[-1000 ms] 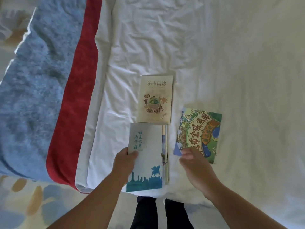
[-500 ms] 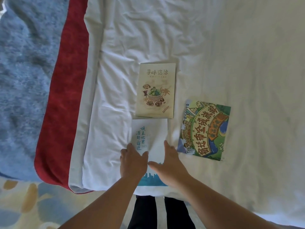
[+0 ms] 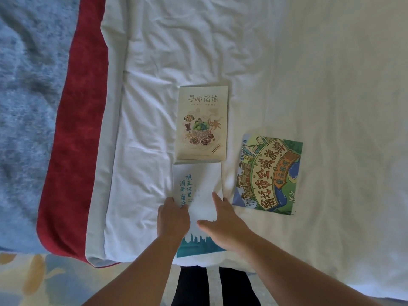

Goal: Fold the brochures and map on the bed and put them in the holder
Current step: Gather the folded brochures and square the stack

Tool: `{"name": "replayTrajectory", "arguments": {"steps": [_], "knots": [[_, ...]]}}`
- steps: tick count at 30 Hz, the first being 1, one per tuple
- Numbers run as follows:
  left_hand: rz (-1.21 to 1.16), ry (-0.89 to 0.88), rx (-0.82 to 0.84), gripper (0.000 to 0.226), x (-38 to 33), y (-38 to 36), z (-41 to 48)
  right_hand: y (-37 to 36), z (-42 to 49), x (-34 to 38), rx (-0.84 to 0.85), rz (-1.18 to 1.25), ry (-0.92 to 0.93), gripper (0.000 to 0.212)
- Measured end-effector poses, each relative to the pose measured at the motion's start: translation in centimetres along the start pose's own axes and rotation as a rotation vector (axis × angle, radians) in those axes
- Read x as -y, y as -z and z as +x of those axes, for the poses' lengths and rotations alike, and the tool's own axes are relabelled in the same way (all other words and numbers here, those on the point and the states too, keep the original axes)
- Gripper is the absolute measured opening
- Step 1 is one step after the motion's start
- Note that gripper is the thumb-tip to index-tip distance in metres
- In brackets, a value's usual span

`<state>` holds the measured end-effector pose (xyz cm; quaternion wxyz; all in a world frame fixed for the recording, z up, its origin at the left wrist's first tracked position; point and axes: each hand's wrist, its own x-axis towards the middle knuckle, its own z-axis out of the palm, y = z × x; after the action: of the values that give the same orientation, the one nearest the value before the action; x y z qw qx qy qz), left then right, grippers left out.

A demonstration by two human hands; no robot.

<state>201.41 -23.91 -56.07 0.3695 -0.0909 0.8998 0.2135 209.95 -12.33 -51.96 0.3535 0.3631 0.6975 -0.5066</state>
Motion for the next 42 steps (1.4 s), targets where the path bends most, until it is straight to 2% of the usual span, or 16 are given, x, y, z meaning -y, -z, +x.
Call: {"name": "replayTrajectory", "arguments": {"steps": [2, 4, 6, 8, 10, 11, 13, 14, 17, 22, 26, 29, 30, 34, 38, 42], "knots": [[-0.010, -0.005, -0.004, 0.006, 0.0, 0.0, 0.0, 0.6, -0.4, 0.0, 0.002, 0.007, 0.010, 0.083], [-0.025, -0.023, 0.013, 0.007, 0.1, 0.2, 0.0, 1.9, -0.7, -0.4, -0.068, 0.063, 0.043, 0.070], [-0.041, -0.044, 0.036, 0.008, 0.4, 0.6, -0.1, 4.3, -0.7, -1.1, -0.268, 0.176, 0.086, 0.056], [-0.050, -0.063, 0.046, 0.007, 0.5, 1.0, -0.1, 7.8, -0.3, -2.2, -0.565, 0.280, 0.056, 0.044], [-0.064, -0.059, 0.058, 0.008, 0.5, 1.2, -0.1, 11.2, 0.4, -4.0, -0.828, 0.292, -0.083, 0.045], [-0.071, -0.053, 0.065, 0.008, 0.5, 1.2, -0.1, 12.5, 0.6, -4.9, -0.894, 0.271, -0.187, 0.054], [-0.073, -0.048, 0.071, 0.007, 0.5, 1.3, 0.0, 14.1, 0.9, -6.4, -0.869, 0.201, -0.339, 0.080], [-0.071, -0.046, 0.069, 0.006, 0.4, 1.3, 0.0, 14.4, 1.1, -6.8, -0.826, 0.179, -0.344, 0.088], [-0.062, -0.043, 0.056, 0.007, 0.3, 1.2, 0.1, 14.2, 1.7, -7.4, -0.711, 0.208, -0.290, 0.094], [-0.017, -0.079, 0.015, 0.009, 0.2, 1.0, -0.3, 13.5, 2.5, -7.7, -0.669, 0.217, -0.312, 0.067], [-0.039, -0.105, 0.012, 0.018, -0.1, 1.2, -0.5, 13.9, 3.1, -7.9, -0.685, 0.384, -0.297, 0.053], [-0.058, -0.097, 0.028, 0.019, -0.2, 1.4, -0.6, 14.3, 2.6, -8.2, -0.719, 0.530, -0.229, 0.022], [-0.057, -0.095, 0.034, 0.019, -0.2, 1.5, -0.6, 14.4, 2.3, -8.3, -0.729, 0.580, -0.202, 0.018], [-0.054, -0.063, 0.089, 0.018, -0.6, 2.0, -0.4, 14.7, 0.2, -7.8, -0.711, 0.705, -0.098, 0.010], [0.044, -0.089, 0.099, 0.015, -0.9, 2.7, -0.1, 13.8, -1.7, -6.2, -0.613, 0.845, 0.008, 0.009], [-0.057, -0.110, 0.074, 0.028, -1.2, 3.3, -0.7, 10.9, -2.1, -3.7, -0.473, 0.873, 0.047, 0.008]]}}
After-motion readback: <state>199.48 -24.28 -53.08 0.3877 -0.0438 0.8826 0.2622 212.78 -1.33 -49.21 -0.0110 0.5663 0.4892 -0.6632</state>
